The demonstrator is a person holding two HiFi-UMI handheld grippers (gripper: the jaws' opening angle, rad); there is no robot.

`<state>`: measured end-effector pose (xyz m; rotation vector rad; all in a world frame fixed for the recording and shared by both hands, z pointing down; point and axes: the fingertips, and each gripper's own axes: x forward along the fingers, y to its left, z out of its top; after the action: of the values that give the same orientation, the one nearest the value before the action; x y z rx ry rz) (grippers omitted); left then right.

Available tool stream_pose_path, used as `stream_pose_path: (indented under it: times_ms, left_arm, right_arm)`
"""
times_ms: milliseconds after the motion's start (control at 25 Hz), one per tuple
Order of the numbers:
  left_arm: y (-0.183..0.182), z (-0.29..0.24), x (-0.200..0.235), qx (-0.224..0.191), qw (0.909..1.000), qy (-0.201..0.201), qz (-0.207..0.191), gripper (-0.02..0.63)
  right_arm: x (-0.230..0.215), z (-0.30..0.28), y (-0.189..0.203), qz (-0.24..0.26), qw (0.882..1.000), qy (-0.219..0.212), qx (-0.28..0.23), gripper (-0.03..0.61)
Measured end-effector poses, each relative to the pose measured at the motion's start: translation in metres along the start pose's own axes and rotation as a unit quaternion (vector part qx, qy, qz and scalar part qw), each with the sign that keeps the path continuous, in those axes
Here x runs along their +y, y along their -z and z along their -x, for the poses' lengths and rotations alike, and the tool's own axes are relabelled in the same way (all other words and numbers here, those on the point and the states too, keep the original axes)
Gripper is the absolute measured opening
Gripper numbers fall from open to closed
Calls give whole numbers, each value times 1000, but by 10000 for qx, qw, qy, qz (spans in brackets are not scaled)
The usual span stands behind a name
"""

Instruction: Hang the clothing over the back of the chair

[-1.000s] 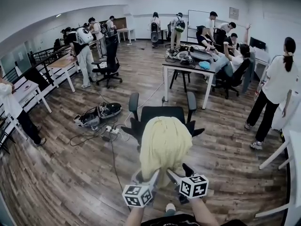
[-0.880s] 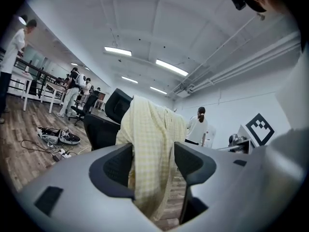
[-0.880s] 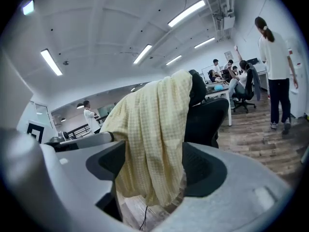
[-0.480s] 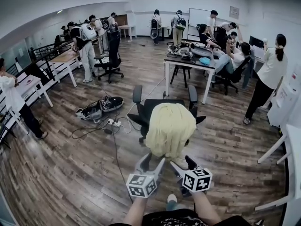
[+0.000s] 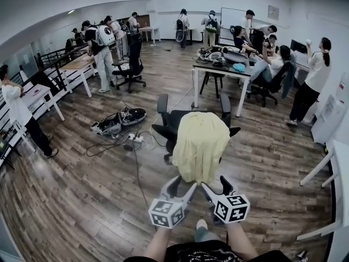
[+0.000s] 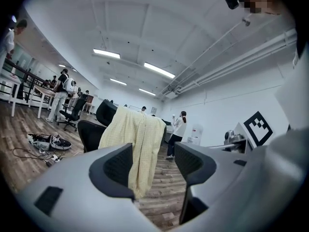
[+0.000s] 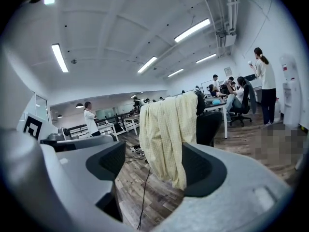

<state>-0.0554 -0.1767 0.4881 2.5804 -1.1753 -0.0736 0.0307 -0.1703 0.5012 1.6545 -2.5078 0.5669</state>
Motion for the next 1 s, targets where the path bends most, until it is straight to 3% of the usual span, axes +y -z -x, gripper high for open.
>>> stream_pose_path:
  times_ms: [240,560,800,1000]
  left_arm:
    - [7,10,-23,98,9997,152,-132,256]
    - [31,14,-42,294,9983,492,83,239]
    - [35,15,-43,181,9997,143,50,118]
    - [44,11,-64,251,9987,398,215,35]
  right_arm:
    - [8,13,13,366,9992,51,153,350]
    - [6,28,30,471,9986,14,241,250]
    - [1,35,34,565,9980,-46,271,190]
    - [3,42,40,634,9974,-189,296,161]
